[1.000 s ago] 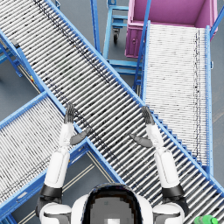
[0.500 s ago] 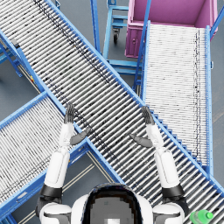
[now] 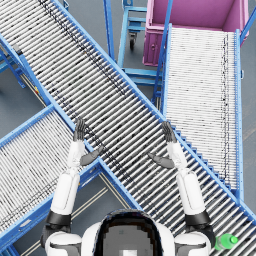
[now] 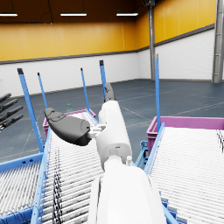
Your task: Pick up the oil and place it on the left assembly line, put the cola on the right, and keep Sprite still
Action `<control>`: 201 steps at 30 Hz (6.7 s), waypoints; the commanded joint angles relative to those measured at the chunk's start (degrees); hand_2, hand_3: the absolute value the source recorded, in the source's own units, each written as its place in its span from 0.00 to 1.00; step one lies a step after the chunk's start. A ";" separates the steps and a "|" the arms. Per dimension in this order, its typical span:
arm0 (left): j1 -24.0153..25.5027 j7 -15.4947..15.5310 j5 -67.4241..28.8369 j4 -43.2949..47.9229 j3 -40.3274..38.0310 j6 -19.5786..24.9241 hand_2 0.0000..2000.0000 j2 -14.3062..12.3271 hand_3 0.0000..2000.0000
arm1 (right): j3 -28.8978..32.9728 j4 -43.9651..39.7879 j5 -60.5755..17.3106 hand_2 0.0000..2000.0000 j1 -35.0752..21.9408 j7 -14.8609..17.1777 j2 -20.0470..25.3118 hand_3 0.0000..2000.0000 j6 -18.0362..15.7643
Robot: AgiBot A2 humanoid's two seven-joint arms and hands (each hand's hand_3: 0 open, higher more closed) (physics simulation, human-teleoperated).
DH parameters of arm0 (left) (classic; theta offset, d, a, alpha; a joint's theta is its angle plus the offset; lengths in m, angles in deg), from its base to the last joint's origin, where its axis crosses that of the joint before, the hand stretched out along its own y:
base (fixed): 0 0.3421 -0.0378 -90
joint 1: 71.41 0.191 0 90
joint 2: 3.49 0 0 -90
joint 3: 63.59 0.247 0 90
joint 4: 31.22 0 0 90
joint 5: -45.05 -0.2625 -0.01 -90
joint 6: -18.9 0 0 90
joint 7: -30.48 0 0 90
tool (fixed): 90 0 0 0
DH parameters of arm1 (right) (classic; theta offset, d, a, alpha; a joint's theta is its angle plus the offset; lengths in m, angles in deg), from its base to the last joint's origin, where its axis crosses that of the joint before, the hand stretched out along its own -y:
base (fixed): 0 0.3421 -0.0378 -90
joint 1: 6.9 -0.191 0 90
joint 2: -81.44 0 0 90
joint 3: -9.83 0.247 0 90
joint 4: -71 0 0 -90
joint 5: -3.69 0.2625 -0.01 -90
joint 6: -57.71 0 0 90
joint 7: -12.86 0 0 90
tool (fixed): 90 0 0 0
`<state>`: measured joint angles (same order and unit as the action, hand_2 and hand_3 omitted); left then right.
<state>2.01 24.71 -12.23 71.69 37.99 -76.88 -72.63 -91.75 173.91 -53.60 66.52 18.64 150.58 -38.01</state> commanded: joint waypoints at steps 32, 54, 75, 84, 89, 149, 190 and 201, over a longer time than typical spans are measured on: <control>0.00 0.00 0.00 0.00 0.00 0.00 0.00 0.00 0.00 | 0.00 0.00 0.00 0.00 0.00 0.00 0.00 0.00 0.00; 0.00 0.00 0.00 0.00 0.00 0.00 0.00 0.00 0.00 | 0.00 0.00 0.00 0.00 0.00 0.00 0.00 0.00 0.00; 0.00 0.00 0.00 0.00 0.00 0.00 0.00 0.00 0.00 | 0.00 0.00 0.00 0.00 0.00 0.00 0.00 0.00 0.00; 0.00 0.00 0.00 0.00 0.00 0.00 0.00 0.00 0.00 | 0.00 0.00 0.00 0.00 0.00 0.00 0.00 0.00 0.00; 0.00 0.00 0.00 0.00 0.00 0.00 0.00 0.00 0.00 | 0.00 0.00 0.00 0.00 0.00 0.00 0.00 0.00 0.00; 1.80 5.76 -24.31 -0.91 -3.90 5.78 0.00 -7.64 0.00 | 4.24 -1.07 -21.74 0.00 1.54 -5.78 7.82 0.00 5.71; 2.21 5.76 -24.29 -0.91 -6.63 5.78 0.00 -11.30 0.00 | 6.75 -0.90 -21.72 0.00 2.22 -5.78 11.47 0.00 5.71; 2.16 5.76 -24.29 -0.80 -7.24 5.78 0.00 -12.12 0.00 | 7.35 -0.90 -21.72 0.00 2.29 -5.78 12.29 0.00 5.71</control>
<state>4.80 30.47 -36.52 70.58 30.96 -71.10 -84.70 -84.60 172.78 -75.32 69.35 12.86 162.83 -32.29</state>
